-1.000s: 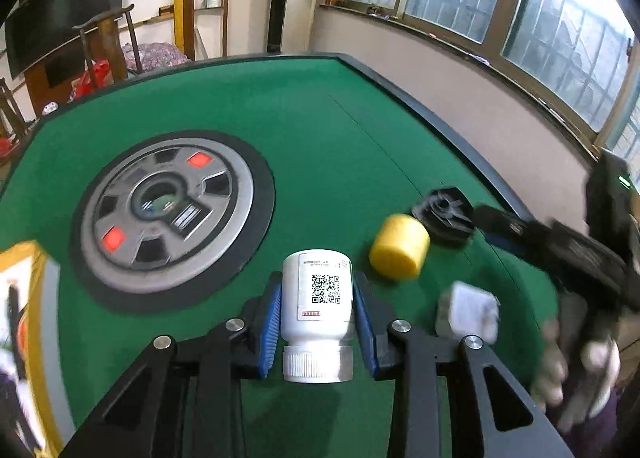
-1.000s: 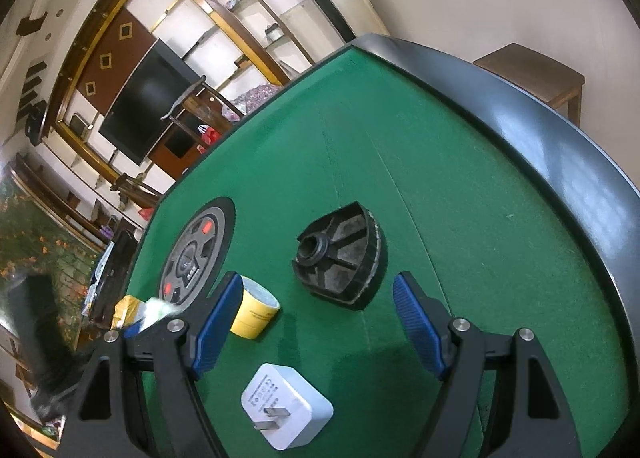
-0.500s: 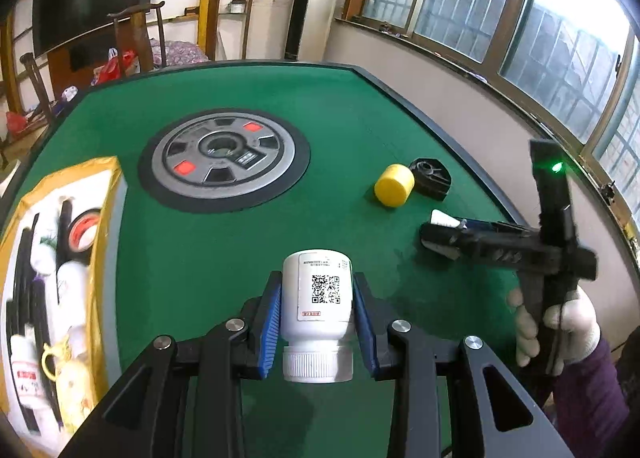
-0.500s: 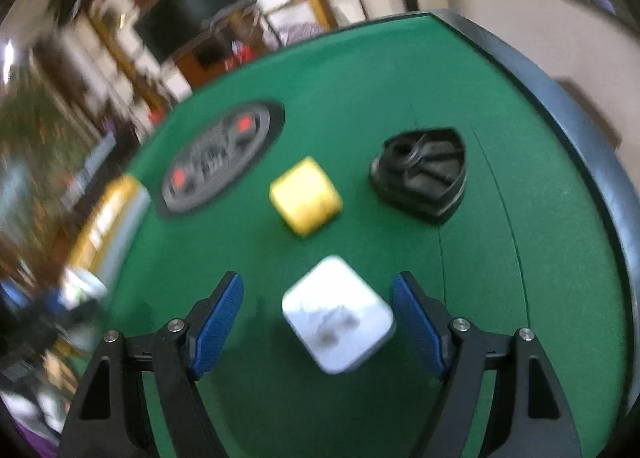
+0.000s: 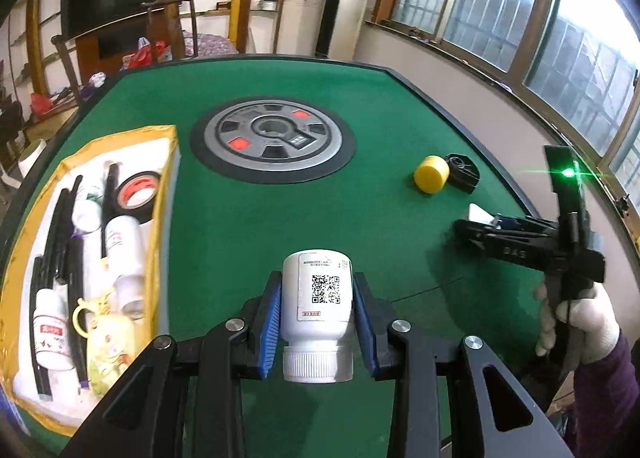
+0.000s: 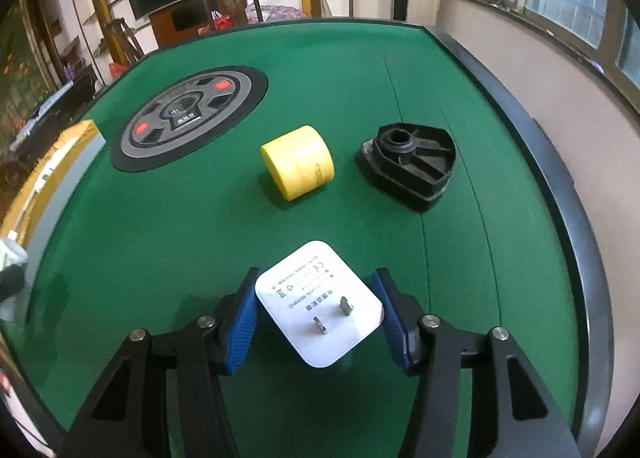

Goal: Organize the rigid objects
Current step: 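Carry the bottle with the left tool while the right tool carries the plug to the tray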

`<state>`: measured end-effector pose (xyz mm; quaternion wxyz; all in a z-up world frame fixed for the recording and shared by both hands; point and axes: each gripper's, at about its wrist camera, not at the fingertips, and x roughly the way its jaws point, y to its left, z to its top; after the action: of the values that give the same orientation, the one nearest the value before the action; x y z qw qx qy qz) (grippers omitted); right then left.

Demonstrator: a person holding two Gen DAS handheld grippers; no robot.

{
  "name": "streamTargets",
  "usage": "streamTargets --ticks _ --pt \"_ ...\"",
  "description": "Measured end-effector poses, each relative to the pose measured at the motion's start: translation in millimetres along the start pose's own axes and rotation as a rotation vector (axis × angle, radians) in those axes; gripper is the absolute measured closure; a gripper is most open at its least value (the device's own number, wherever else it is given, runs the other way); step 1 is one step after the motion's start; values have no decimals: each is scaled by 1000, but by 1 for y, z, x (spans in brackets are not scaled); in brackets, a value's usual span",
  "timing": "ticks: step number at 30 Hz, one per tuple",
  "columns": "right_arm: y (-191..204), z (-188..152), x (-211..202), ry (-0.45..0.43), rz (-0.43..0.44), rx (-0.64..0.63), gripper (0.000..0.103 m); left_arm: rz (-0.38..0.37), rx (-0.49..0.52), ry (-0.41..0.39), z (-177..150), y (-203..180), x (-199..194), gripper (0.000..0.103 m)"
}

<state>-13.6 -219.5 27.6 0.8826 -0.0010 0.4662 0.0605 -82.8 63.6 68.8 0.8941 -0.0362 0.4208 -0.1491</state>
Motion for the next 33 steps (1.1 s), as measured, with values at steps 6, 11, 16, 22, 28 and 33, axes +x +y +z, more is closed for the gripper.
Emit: streamTargets --ticks 6,11,16,22,28,33 --pt "23 0 -27 -29 46 -9 49 28 -23 -22 -5 15 -11 68" --pt "58 2 -42 -45 96 -50 49 63 -22 -53 -8 26 -22 68" --pt "102 8 -50 -47 156 -105 48 117 -26 -99 -12 44 -37 68" --pt "162 14 -58 -46 231 -187 48 166 -62 -127 -16 72 -47 68" --pt "217 21 -65 -44 279 -271 48 175 -120 -129 -21 108 -52 68" --pt "247 20 -66 -36 298 -321 48 181 -177 -134 -27 134 -61 68"
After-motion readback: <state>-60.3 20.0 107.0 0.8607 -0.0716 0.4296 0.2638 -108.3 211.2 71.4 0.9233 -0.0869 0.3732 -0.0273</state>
